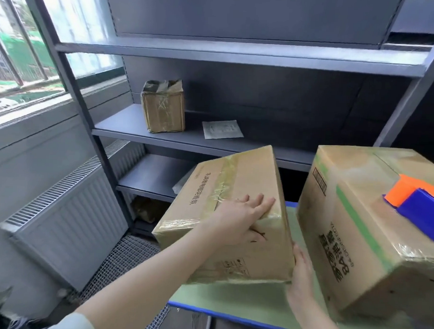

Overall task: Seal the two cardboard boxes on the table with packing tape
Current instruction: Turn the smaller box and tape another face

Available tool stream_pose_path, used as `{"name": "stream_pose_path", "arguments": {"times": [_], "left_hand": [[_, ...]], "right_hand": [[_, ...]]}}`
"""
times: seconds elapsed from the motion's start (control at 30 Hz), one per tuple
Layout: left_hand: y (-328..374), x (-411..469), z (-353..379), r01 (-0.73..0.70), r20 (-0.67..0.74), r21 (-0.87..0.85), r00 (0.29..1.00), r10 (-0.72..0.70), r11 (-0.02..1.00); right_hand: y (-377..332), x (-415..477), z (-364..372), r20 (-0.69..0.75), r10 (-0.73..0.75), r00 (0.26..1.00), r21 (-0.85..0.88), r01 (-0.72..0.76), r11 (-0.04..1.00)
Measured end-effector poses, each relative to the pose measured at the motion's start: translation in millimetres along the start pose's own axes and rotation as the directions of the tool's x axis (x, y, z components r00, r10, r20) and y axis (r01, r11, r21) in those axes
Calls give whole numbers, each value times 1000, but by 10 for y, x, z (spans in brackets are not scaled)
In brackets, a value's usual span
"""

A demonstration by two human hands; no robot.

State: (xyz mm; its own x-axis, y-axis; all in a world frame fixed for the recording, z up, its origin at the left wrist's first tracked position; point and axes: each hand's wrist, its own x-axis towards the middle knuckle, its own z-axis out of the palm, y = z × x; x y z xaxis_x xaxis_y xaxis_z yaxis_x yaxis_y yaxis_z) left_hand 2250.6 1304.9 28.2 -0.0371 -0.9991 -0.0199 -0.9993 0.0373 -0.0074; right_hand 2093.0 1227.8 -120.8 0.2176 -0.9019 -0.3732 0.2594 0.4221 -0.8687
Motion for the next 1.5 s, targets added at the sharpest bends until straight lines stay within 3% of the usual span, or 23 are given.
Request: {"name": "stream_pose_path", "arguments": {"times": [0.17,0.37,0.57,0.73,0.93,1.03,1.17,1.23,1.3,1.4,1.5], "left_hand": [[166,110,300,-103,-29,69,994,105,992],[415,308,531,-191,-21,148,980,196,970],[559,425,738,-254,71,160,967,246,954],[763,385,959,-242,163,136,962,220,961],[723,374,970,-191,133,24,974,186,981],[565,310,981,-151,67,-130,985,161,980],[220,185,1024,-46,11,-154,999,48,987],[13,130,1043,31,-23,-146,999,-35,989],[-190,84,1052,99,-39,-149,994,-106,984],[-417,34,1066,194,21,-95,981,-193,976],[-465,-9,1101,239,68,-18,969,-238,971]], "right_hand": [[206,120,-184,-26,97,995,48,-95,994],[93,194,-327,-27,177,984,-123,-179,976],[95,180,-389,-14,252,968,-76,-253,965],[-121,217,-451,-2,416,910,-27,-416,909],[-237,222,-423,-6,348,937,-249,-338,908],[-333,178,-390,-17,148,989,-459,-140,878],[-456,84,-235,193,-177,965,-767,261,587],[-455,68,-122,261,-265,928,-843,353,405],[-433,57,0,316,-257,913,-893,377,243],[-349,3,178,421,-118,899,-907,417,-56],[-183,-124,371,517,-29,855,-843,503,-191]]}}
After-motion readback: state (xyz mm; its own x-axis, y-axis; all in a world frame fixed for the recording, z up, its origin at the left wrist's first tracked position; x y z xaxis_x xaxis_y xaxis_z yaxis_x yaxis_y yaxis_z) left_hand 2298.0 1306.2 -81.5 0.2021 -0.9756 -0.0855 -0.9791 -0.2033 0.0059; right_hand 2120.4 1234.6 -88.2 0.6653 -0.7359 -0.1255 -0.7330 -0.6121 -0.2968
